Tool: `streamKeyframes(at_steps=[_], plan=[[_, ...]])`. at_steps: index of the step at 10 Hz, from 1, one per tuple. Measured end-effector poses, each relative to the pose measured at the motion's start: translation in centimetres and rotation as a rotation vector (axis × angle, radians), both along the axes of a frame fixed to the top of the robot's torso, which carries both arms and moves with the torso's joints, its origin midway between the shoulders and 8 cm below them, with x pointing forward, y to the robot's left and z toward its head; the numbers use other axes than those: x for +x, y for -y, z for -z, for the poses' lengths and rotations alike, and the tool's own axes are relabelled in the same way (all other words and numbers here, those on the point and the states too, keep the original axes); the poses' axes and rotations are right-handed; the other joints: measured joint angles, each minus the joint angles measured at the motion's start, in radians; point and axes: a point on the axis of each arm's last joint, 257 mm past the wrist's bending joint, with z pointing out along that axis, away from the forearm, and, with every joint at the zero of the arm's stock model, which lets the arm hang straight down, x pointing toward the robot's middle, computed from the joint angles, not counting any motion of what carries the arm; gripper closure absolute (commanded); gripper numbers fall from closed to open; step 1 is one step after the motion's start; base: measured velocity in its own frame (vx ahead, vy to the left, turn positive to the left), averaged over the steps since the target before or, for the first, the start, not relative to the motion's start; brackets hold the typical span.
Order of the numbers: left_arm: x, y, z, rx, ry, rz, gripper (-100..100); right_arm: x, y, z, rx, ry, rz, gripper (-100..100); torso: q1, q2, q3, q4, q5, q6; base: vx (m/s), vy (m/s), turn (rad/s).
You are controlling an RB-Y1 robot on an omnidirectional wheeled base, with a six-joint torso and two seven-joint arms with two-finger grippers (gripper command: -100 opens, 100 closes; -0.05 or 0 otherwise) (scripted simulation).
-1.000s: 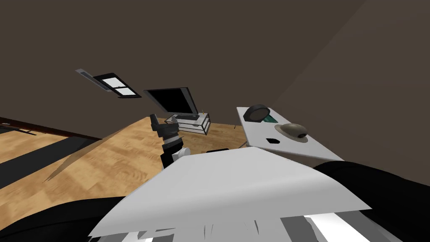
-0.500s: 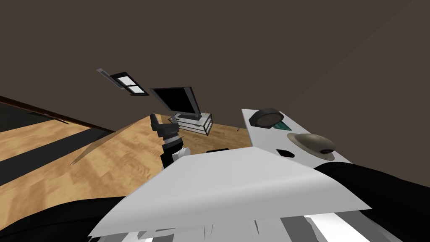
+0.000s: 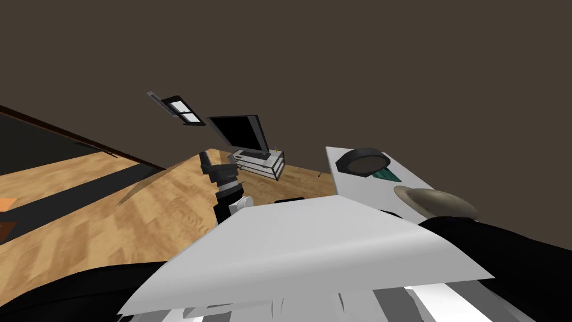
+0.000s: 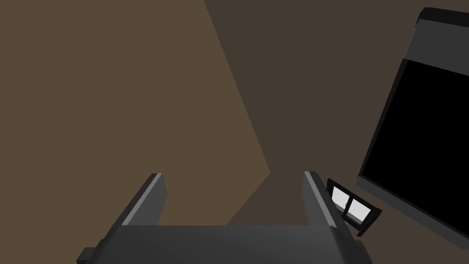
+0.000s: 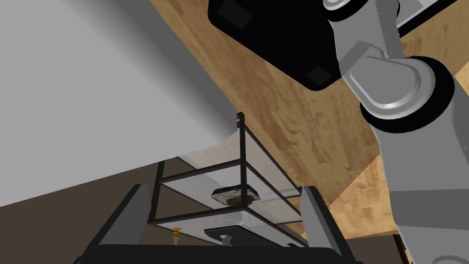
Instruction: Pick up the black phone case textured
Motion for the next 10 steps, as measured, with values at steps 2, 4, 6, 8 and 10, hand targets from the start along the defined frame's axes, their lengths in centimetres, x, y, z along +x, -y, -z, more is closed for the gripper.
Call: streamKeyframes(at_steps=[2, 4, 6, 8, 10], plan=[[0.0, 0.0, 0.0, 0.000, 0.000, 0.000, 0, -2.1, 2.2, 0.5, -0.072, -0.039, -0.065, -100, 0.000, 0.001, 0.000, 0.000, 0.000, 0.001, 0.048, -0.045, 0.090], [0.0, 0.0, 0.0, 0.000, 0.000, 0.000, 0, -4.1, 5.5, 0.9, -0.149, -0.084, -0.135, -100, -0.001, 0.001, 0.000, 0.000, 0.000, 0.000, 0.051, -0.068, 0.169], [0.0, 0.0, 0.0, 0.000, 0.000, 0.000, 0, -5.8, 8.6, 1.3, -0.229, -0.136, -0.225, -100, -0.003, 0.002, 0.001, 0.000, -0.001, 0.000, 0.014, -0.086, 0.091], [0.0, 0.0, 0.0, 0.000, 0.000, 0.000, 0, -7.6, 11.0, 0.6, -0.290, -0.178, -0.283, -100, -0.003, 0.004, 0.002, 0.001, -0.001, 0.000, -0.013, -0.095, 0.161], [0.0, 0.0, 0.0, 0.000, 0.000, 0.000, 0, -9.0, 12.9, 0.5, -0.332, -0.210, -0.334, -100, -0.001, 0.005, 0.003, 0.001, -0.001, 0.001, -0.031, -0.069, 0.065]])
